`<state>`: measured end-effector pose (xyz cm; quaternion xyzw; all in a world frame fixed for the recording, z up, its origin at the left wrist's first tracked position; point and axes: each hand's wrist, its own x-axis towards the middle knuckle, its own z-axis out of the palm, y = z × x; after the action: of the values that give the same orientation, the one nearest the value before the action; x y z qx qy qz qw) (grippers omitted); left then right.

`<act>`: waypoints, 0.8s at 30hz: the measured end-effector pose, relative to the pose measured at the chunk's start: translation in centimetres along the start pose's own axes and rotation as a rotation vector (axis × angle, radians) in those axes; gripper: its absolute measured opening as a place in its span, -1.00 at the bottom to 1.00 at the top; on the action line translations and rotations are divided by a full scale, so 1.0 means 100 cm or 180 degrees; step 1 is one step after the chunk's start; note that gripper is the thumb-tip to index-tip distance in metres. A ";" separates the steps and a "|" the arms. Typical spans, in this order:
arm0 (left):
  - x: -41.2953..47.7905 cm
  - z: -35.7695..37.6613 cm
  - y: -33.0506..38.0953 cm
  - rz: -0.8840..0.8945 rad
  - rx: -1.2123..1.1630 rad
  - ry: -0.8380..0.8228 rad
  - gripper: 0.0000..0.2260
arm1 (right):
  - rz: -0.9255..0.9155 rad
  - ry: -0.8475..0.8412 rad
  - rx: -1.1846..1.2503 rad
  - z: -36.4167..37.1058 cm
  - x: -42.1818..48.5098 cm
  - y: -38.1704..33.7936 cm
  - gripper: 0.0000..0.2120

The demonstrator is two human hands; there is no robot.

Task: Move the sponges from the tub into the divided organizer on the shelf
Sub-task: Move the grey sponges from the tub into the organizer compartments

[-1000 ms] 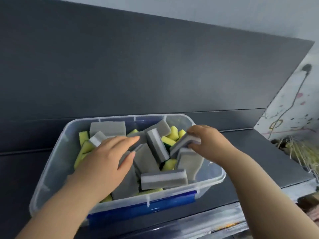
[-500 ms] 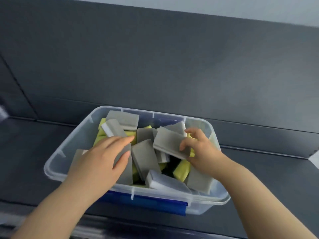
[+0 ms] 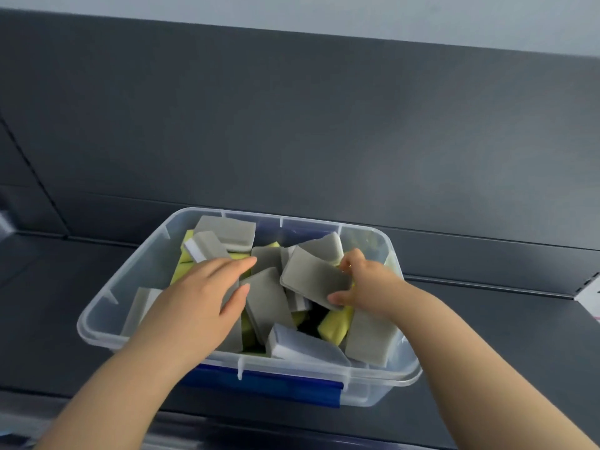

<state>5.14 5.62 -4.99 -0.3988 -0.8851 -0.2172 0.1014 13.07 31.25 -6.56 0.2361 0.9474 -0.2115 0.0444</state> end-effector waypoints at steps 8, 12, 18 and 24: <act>0.008 0.003 -0.010 0.0012 0.0054 -0.0098 -0.61 | -0.0104 0.0191 0.0706 -0.009 0.004 -0.009 -0.48; 0.014 0.005 -0.014 0.0062 0.0119 -0.0147 -0.61 | -0.0373 0.0724 0.2642 -0.021 0.000 -0.013 -0.54; 0.027 0.009 -0.013 0.0177 0.0040 -0.0399 -0.63 | -0.0456 0.0938 0.3026 -0.025 -0.010 -0.010 -0.70; 0.062 0.012 -0.013 0.0311 0.0296 -0.0891 -0.66 | -0.0671 0.1367 0.2176 -0.026 -0.030 -0.008 -0.67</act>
<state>0.06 9.50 -4.32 -0.4627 -0.8793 -0.1131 0.0058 15.38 30.41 -3.36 0.1777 0.8293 -0.4633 -0.2571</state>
